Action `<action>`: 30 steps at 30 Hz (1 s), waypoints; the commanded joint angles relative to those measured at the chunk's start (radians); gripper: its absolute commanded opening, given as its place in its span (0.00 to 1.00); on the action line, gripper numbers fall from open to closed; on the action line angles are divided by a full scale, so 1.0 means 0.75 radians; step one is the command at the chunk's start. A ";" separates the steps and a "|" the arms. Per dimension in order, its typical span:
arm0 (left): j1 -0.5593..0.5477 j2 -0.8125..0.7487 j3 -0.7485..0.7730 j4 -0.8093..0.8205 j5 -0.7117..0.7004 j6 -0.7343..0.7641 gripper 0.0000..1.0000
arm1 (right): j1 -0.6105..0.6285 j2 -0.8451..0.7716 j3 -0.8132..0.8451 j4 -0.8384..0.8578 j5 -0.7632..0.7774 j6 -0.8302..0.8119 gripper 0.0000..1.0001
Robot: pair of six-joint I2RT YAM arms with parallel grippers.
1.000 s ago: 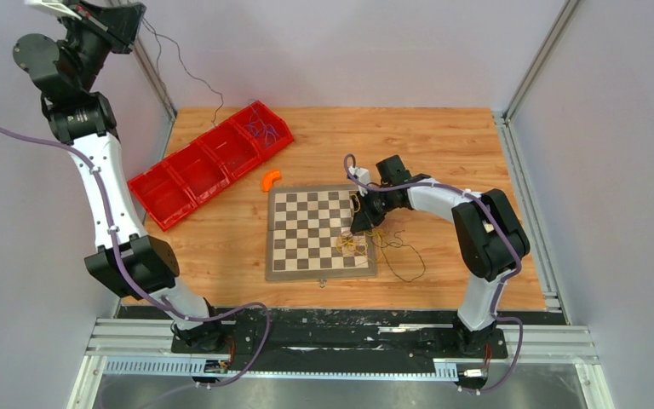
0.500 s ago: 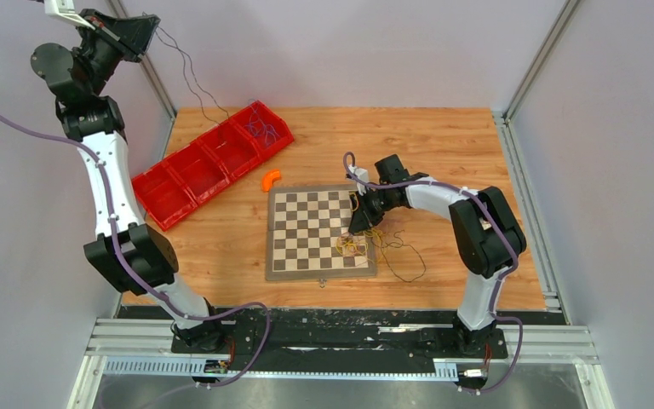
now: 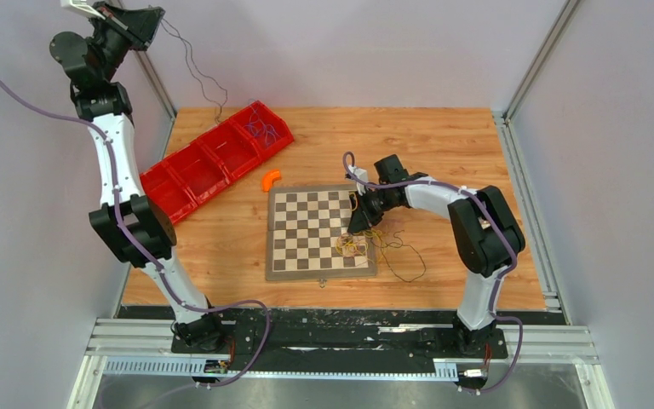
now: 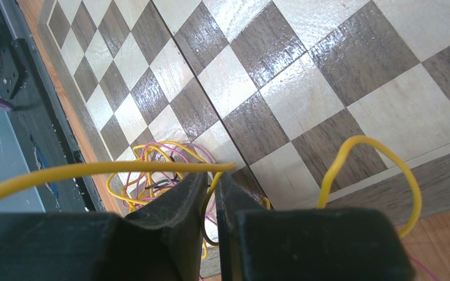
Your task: Untangle the cables
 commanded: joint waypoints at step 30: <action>-0.078 0.024 0.427 0.035 -0.319 0.279 0.00 | 0.000 0.111 0.036 -0.044 0.006 -0.016 0.16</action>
